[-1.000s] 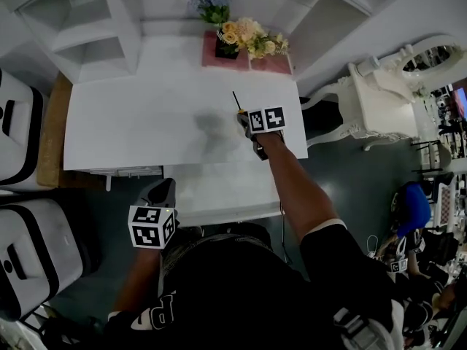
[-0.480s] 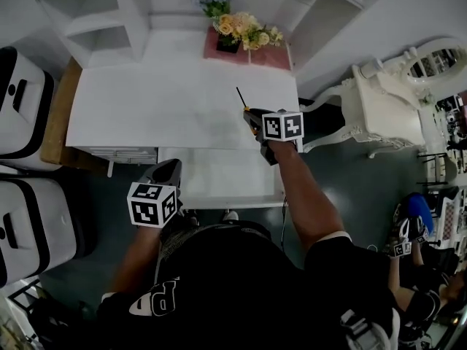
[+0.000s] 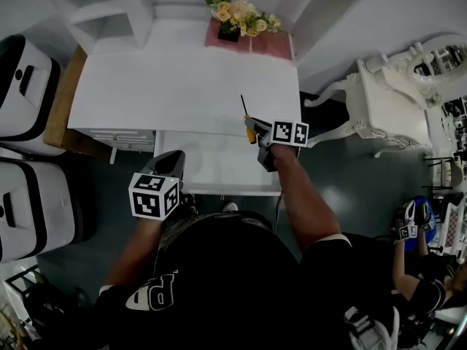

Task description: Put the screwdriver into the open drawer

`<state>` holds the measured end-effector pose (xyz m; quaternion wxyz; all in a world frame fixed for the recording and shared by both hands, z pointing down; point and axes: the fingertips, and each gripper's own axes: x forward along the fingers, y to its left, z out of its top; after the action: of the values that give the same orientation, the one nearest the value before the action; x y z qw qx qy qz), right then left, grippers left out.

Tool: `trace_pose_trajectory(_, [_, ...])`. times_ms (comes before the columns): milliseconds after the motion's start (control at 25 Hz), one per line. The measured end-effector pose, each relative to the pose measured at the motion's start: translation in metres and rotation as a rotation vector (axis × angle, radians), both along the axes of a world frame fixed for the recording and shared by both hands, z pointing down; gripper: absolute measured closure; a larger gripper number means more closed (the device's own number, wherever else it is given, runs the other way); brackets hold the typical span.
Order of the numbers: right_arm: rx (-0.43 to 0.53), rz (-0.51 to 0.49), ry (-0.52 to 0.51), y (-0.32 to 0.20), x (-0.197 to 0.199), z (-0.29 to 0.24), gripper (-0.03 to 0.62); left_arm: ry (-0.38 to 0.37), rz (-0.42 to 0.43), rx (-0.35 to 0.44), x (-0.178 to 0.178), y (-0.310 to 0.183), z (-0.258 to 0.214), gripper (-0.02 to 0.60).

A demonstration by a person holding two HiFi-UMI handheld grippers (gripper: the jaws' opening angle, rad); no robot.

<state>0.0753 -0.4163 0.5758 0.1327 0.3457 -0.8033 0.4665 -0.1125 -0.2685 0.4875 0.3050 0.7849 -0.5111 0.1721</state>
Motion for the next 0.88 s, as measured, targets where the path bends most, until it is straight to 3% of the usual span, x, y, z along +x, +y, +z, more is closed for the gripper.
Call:
trace_pose_trajectory(320, [-0.163, 0.106, -0.279, 0.044, 0.014, 0.027, 0.513, -0.003, -0.021, -0.015, 0.012, 0.019, 0.002, 0.569])
trace_pose_trajectory(880, [-0.222, -0.02, -0.207, 0.107, 0.01, 0.076, 0.518, -0.027, -0.046, -0.029, 0.02, 0.047, 0.005, 0.569])
